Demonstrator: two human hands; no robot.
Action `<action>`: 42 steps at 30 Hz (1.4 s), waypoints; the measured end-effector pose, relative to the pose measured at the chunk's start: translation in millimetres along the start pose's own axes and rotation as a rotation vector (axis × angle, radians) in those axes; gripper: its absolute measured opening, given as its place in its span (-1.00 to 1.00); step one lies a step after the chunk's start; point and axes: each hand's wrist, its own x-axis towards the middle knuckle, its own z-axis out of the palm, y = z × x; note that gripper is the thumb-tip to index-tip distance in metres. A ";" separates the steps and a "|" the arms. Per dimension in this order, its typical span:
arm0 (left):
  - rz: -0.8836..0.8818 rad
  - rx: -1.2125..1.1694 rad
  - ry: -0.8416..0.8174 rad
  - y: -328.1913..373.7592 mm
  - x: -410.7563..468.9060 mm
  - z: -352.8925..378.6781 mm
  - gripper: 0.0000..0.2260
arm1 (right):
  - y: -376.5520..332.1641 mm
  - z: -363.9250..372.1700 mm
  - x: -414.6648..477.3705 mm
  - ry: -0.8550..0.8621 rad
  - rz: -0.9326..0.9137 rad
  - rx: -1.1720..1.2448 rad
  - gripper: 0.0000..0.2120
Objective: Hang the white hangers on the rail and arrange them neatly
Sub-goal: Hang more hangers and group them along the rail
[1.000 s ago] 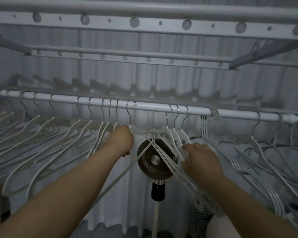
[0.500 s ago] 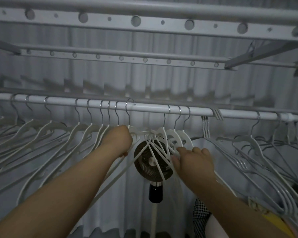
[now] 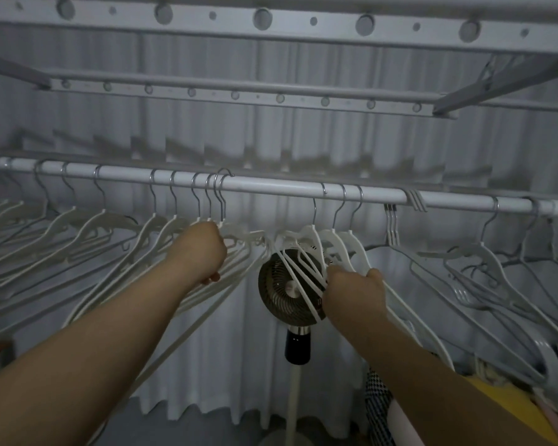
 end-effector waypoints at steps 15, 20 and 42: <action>0.026 0.071 0.036 12.3 30.9 20.6 -0.84 | 17.3 -2.5 -19.9 -0.057 0.065 0.469 -0.75; 0.029 0.049 -0.004 15.5 32.8 20.9 -0.77 | 27.1 -4.2 -23.3 -0.214 0.226 1.032 -0.72; 0.043 0.152 -0.104 24.0 39.4 30.8 -0.85 | 38.1 -12.9 -24.2 -0.137 0.389 1.283 -0.79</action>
